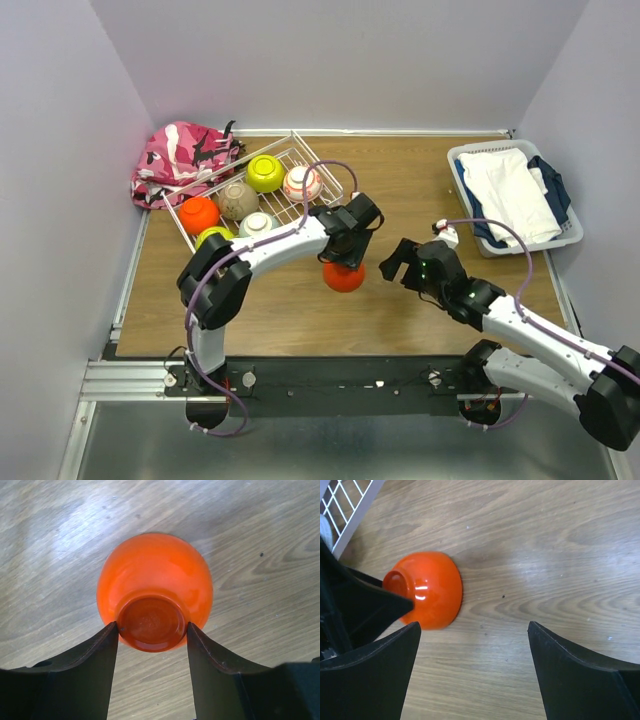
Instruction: Unload the bowls from the dish rack
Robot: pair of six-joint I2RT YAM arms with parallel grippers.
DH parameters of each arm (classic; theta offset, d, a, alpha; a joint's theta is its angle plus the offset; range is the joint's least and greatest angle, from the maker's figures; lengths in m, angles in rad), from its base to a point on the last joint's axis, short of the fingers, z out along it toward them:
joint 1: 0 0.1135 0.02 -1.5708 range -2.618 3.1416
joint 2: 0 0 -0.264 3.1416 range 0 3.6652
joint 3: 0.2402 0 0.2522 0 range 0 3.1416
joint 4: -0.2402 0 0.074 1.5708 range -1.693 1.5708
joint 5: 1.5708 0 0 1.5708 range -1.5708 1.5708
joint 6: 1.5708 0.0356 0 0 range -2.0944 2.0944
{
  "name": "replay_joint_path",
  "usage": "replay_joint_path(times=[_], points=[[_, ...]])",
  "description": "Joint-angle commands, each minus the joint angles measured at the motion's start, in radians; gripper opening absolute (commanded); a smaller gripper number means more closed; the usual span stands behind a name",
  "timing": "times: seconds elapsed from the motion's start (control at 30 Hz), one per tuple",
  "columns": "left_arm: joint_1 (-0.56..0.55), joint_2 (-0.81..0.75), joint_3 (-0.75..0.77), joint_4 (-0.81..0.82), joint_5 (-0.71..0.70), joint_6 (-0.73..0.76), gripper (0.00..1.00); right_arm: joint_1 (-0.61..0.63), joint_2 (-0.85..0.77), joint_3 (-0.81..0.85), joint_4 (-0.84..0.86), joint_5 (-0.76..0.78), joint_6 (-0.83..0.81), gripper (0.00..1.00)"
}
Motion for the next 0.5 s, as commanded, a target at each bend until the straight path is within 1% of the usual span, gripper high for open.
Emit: replay_joint_path(times=[0.0, 0.07, 0.1, 0.13, 0.17, 0.2, 0.23, 0.27, 0.3, 0.33, 0.37, 0.4, 0.47], points=[[0.056, -0.126, -0.082, 0.100, 0.073, -0.028, 0.18, -0.043, 0.012, -0.041, 0.137, -0.136, 0.068, 0.97], [0.076, -0.160, -0.131, 0.144, 0.102, -0.043, 0.17, -0.078, 0.015, -0.051, 0.172, -0.204, 0.083, 0.97], [0.085, -0.193, -0.146, 0.161, 0.113, -0.047, 0.16, -0.093, 0.020, -0.060, 0.221, -0.235, 0.088, 0.97], [0.108, -0.210, -0.180, 0.178, 0.127, -0.063, 0.13, -0.132, 0.022, -0.078, 0.258, -0.269, 0.099, 0.97], [0.118, -0.229, -0.197, 0.213, 0.159, -0.070, 0.13, -0.152, 0.025, -0.095, 0.292, -0.356, 0.125, 0.97], [0.128, -0.259, -0.214, 0.230, 0.175, -0.078, 0.13, -0.173, 0.029, -0.112, 0.388, -0.405, 0.140, 0.97], [0.146, -0.273, -0.243, 0.246, 0.187, -0.086, 0.12, -0.216, 0.046, -0.159, 0.449, -0.458, 0.162, 0.97], [0.151, -0.287, -0.255, 0.273, 0.196, -0.097, 0.12, -0.236, 0.058, -0.184, 0.514, -0.555, 0.215, 0.97], [0.157, -0.310, -0.269, 0.287, 0.216, -0.104, 0.12, -0.251, 0.078, -0.202, 0.645, -0.597, 0.244, 0.97], [0.163, -0.324, -0.291, 0.300, 0.224, -0.112, 0.12, -0.273, 0.116, -0.224, 0.709, -0.634, 0.269, 0.97], [0.169, -0.334, -0.304, 0.325, 0.236, -0.127, 0.12, -0.278, 0.142, -0.244, 0.764, -0.694, 0.306, 0.97], [0.174, -0.356, -0.314, 0.339, 0.251, -0.135, 0.12, -0.281, 0.164, -0.249, 0.862, -0.717, 0.317, 0.97], [0.181, -0.377, -0.350, 0.384, 0.270, -0.155, 0.11, -0.281, 0.222, -0.253, 0.939, -0.775, 0.346, 0.97]])
